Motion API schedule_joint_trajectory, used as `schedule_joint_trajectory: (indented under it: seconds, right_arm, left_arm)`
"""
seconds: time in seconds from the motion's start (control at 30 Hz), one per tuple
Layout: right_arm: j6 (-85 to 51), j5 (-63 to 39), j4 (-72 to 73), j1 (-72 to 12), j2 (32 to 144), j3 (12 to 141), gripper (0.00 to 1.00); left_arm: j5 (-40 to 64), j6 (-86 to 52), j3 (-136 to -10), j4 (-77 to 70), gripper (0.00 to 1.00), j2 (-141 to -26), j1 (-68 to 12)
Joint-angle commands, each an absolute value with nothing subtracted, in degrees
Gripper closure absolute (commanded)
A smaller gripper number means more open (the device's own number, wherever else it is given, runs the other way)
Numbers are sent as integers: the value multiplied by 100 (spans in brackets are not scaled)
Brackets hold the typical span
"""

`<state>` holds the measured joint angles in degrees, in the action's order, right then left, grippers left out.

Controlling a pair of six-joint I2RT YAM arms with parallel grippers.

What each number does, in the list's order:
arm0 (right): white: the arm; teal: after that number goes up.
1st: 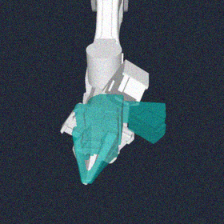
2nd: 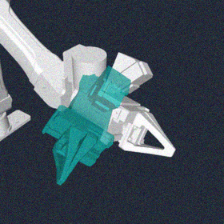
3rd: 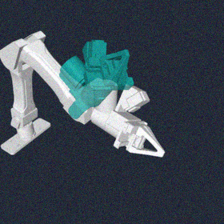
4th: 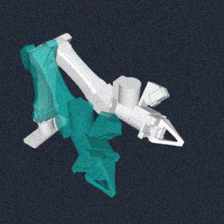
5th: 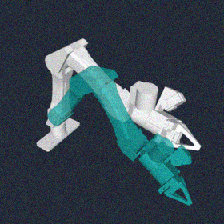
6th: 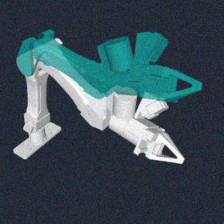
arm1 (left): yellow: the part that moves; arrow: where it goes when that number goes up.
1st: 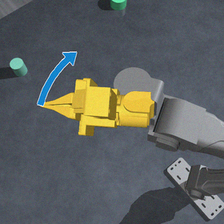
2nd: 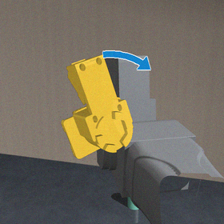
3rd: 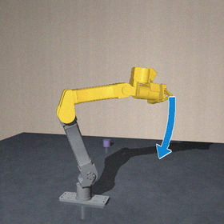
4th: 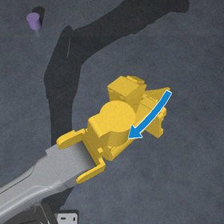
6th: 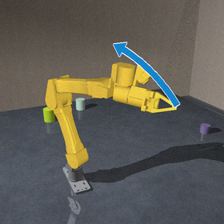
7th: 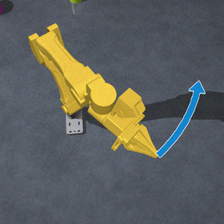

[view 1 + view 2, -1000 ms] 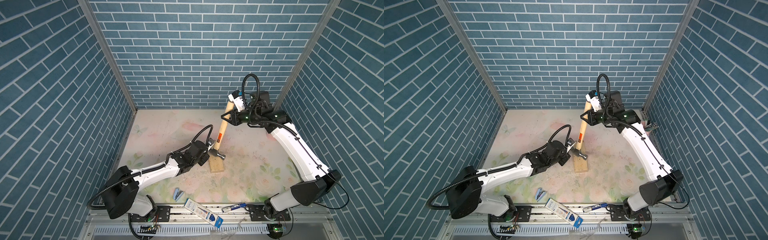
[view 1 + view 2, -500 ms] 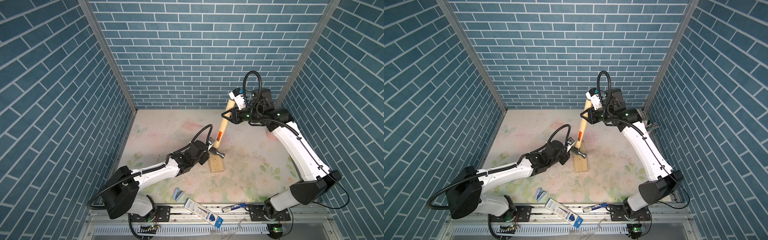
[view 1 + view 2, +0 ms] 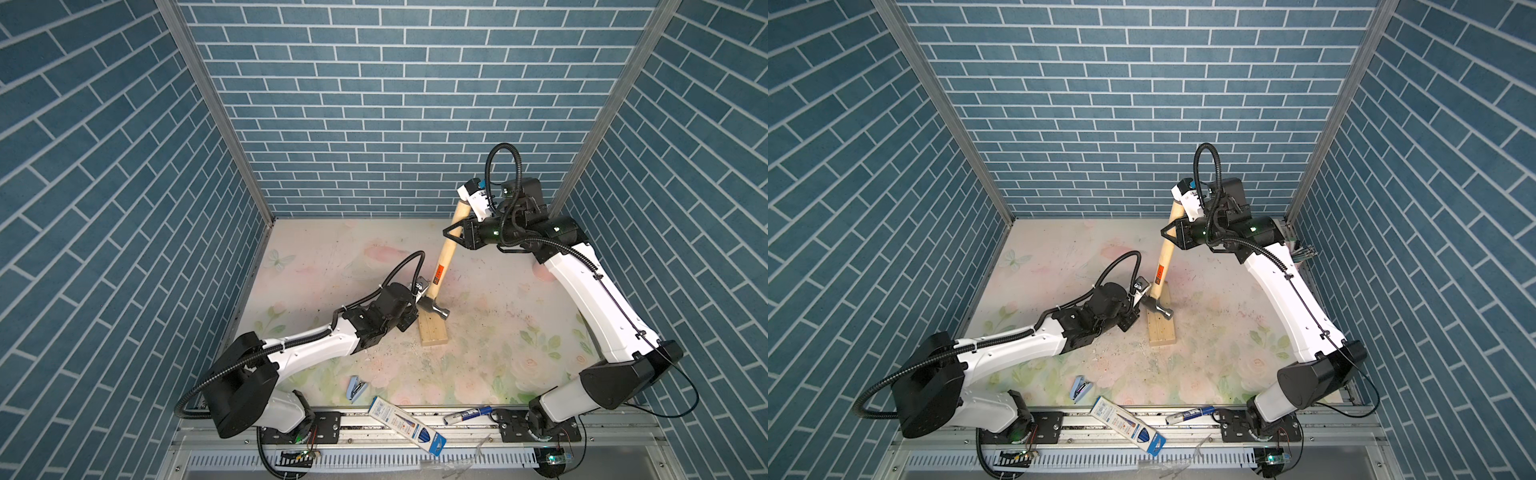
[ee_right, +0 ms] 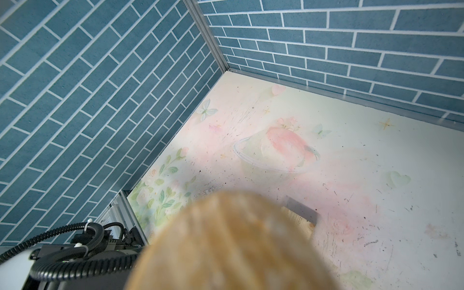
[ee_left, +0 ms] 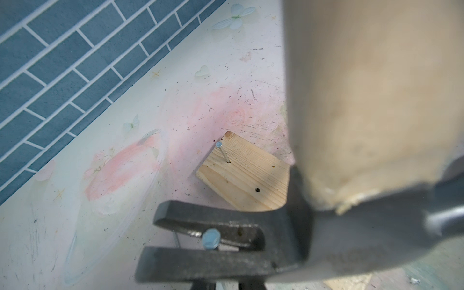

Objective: Use a claw hammer to pull out a nail
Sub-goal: Pick up the nail with the hammer.

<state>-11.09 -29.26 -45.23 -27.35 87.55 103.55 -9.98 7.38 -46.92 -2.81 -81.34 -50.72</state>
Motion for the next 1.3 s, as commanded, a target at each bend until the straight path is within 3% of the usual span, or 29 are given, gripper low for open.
schedule_joint_trajectory:
  seconds: [0.0,0.47,1.27]
  right_arm:
    - [-1380,-3138,-4209,-2690,8543,10683,100]
    - [-1371,-3098,-4239,-2659,8411,10646,100]
    - [-1442,-3213,-4098,-2637,8310,10328,100]
  left_arm:
    - [-939,705,-4615,-255,81,-8038,-5106]
    - [-1158,666,-4651,-93,82,-8039,-5106]
    - [-1183,782,-4915,-226,93,-8203,-5106]
